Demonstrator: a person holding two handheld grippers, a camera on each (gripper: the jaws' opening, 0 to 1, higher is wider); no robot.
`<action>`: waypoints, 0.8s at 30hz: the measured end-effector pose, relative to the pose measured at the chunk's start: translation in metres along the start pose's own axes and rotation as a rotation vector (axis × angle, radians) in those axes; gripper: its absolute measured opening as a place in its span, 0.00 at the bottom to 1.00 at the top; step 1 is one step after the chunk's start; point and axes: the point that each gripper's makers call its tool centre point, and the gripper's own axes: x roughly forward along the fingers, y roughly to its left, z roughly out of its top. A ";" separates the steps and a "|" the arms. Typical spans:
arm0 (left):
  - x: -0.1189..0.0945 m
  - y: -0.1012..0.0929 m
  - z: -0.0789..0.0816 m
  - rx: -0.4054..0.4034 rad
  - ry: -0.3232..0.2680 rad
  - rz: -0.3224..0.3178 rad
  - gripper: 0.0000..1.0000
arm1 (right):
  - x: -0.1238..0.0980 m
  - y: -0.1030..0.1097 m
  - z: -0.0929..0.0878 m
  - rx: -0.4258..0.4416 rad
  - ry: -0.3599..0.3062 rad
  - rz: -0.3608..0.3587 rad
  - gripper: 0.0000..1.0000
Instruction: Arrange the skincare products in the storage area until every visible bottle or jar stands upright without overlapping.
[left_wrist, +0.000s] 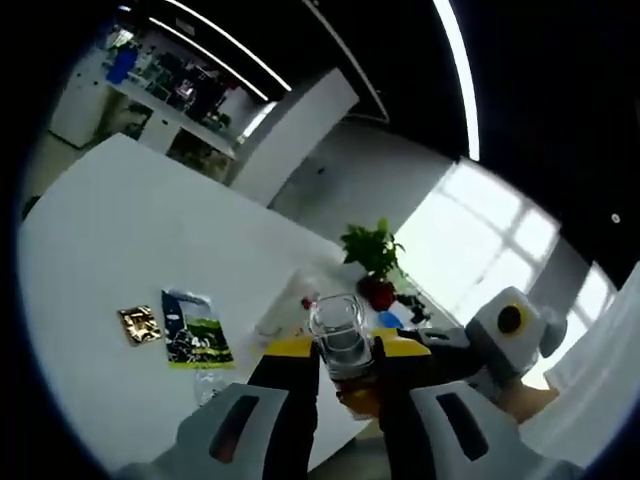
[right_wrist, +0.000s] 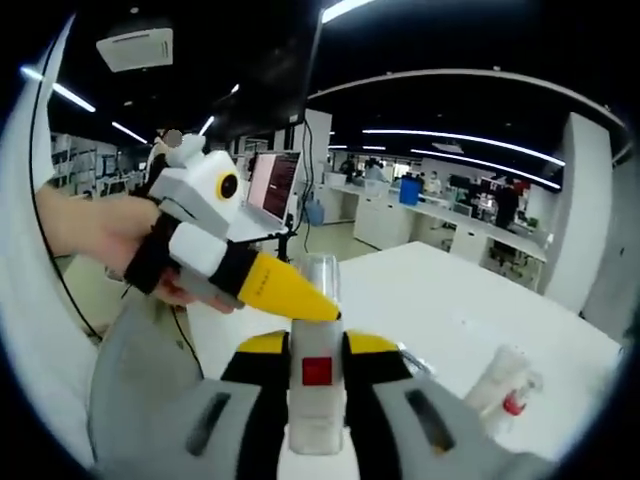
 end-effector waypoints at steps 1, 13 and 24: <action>0.001 -0.001 0.000 0.020 0.010 -0.001 0.18 | -0.001 0.000 0.000 0.006 -0.001 -0.003 0.20; 0.006 -0.025 0.000 0.270 0.163 -0.098 0.16 | -0.016 0.000 -0.001 0.038 -0.035 0.017 0.22; 0.014 -0.062 0.000 0.536 0.326 -0.281 0.16 | -0.035 -0.002 -0.004 0.042 -0.060 0.095 0.24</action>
